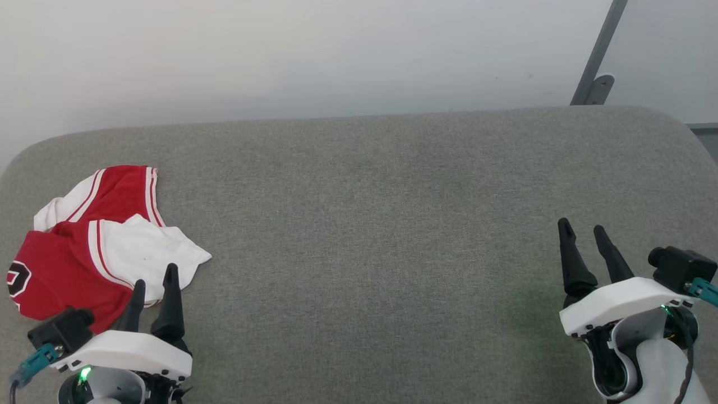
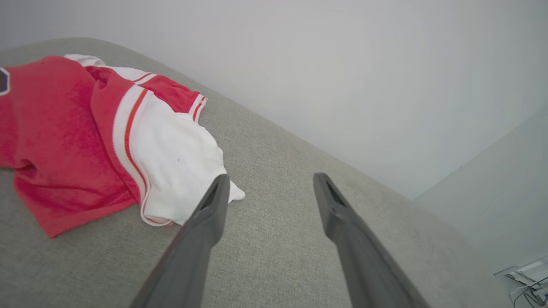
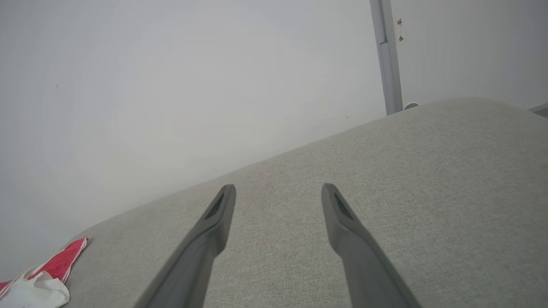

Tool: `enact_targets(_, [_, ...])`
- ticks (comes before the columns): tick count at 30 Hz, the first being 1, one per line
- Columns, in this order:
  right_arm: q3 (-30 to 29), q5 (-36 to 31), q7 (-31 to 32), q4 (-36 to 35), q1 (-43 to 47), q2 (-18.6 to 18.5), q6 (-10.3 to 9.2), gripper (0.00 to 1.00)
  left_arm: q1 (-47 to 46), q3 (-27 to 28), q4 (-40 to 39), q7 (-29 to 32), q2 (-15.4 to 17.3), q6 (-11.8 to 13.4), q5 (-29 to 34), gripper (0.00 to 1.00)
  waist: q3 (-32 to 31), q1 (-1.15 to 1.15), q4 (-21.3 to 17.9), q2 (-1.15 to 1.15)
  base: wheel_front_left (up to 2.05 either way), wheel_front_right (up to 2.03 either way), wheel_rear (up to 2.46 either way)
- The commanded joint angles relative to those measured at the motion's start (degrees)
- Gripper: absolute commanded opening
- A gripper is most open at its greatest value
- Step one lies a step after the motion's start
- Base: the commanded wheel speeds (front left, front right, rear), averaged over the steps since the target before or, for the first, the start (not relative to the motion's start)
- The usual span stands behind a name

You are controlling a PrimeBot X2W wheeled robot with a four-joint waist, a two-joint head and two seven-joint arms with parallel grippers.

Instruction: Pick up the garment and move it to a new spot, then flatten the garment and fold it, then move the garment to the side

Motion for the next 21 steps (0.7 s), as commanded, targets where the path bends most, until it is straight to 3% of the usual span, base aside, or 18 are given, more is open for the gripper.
enact_targets(1, [-0.01,-1.44,-0.66,-0.26,-1.59,0.01,0.00,1.00,-0.98,-0.13,-0.46,-0.40,0.48,0.19,1.53,1.00,-0.01,0.00,0.00,0.00,0.00,0.00,0.00])
enact_targets(21, [0.56,-11.89,-3.67,1.60,-3.15,-0.25,0.00,1.00,-1.07,-0.87,0.76,-3.47,1.94,-0.42,12.89,1.00,0.32,0.00,0.17,0.00,0.00,0.00,0.00])
